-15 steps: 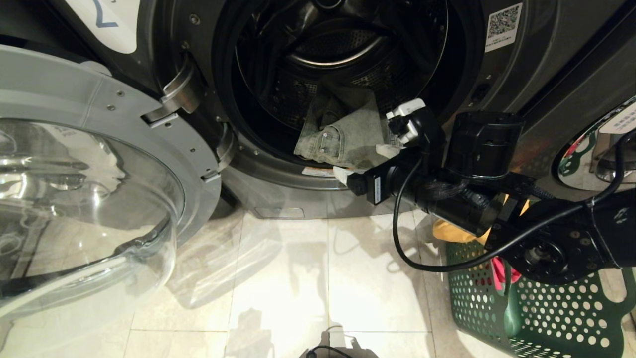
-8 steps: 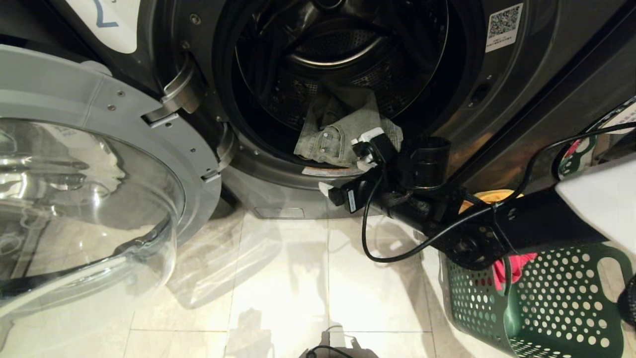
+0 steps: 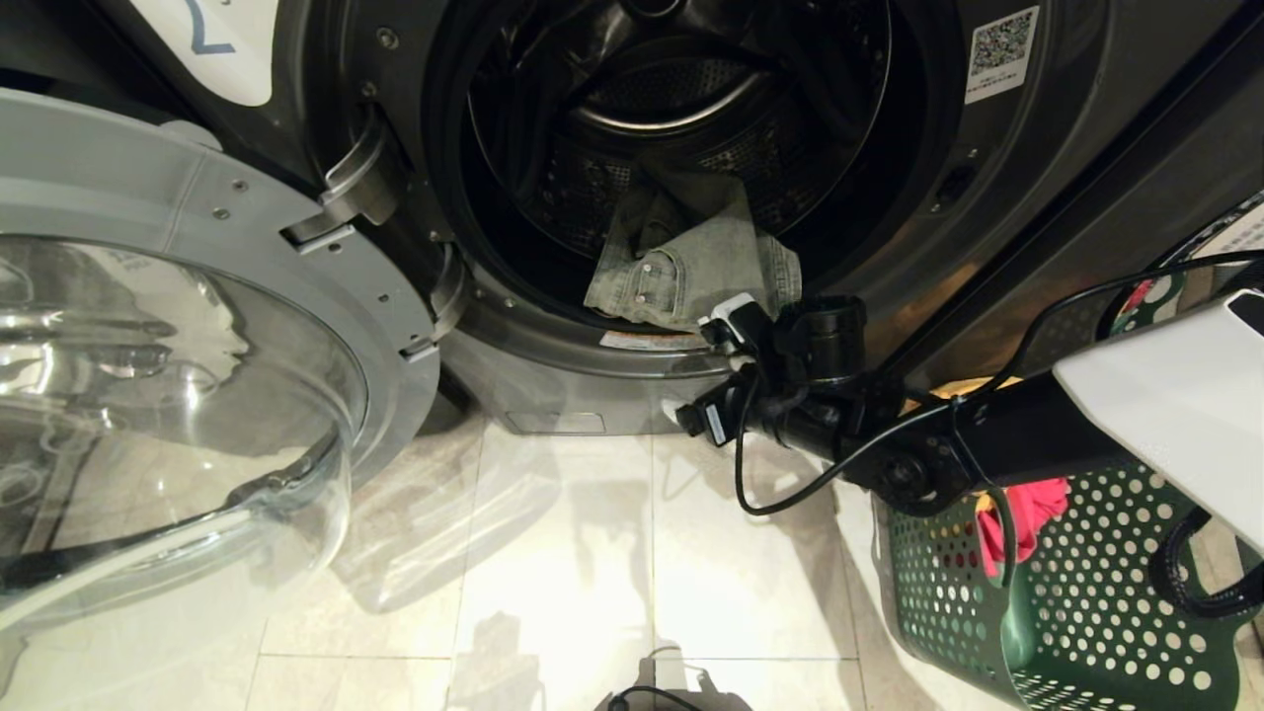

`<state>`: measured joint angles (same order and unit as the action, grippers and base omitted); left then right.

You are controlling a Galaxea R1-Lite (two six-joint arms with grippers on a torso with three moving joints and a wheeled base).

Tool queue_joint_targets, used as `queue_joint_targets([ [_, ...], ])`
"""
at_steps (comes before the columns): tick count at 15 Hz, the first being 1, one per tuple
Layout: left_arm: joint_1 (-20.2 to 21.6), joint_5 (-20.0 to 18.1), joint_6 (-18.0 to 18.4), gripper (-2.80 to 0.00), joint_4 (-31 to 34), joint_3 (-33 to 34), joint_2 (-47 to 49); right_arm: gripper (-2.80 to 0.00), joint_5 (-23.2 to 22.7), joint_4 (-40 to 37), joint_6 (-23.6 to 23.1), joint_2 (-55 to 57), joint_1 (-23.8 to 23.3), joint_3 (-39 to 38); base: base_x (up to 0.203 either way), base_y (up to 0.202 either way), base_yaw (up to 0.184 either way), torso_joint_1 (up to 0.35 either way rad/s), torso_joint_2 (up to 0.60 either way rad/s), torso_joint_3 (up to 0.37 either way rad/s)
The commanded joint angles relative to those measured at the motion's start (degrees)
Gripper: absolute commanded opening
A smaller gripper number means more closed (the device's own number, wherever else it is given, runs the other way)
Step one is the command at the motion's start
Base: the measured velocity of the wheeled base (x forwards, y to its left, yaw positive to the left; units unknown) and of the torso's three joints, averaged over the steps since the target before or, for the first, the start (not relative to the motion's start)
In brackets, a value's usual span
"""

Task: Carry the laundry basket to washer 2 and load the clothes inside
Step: Place the clothes into the washing machine

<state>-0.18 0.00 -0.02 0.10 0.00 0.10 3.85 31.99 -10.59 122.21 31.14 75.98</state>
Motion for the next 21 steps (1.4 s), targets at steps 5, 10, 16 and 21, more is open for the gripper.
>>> queue_joint_targets([
  [5,0.01,0.00,-0.02,-2.80,-0.01,0.00,0.06,0.00,9.49,-1.45,1.41,3.08,-1.46,8.31,0.000,0.000,0.000,0.000,0.00,0.000],
  [10,0.01,0.00,-0.07,-2.80,-0.01,0.00,-0.01,0.00,11.05,-1.58,1.33,4.97,-1.83,9.96,0.000,0.000,0.000,0.000,0.00,0.000],
  [16,0.01,0.00,0.02,-2.80,-0.01,0.00,0.05,0.00,11.04,1.48,2.05,10.18,-1.27,23.08,0.000,0.000,0.000,0.000,0.00,0.000],
  [21,0.01,0.00,-0.02,-2.80,-0.01,0.00,0.04,0.00,11.05,5.21,2.11,15.71,-1.05,34.23,0.000,0.000,0.000,0.000,0.00,0.000],
])
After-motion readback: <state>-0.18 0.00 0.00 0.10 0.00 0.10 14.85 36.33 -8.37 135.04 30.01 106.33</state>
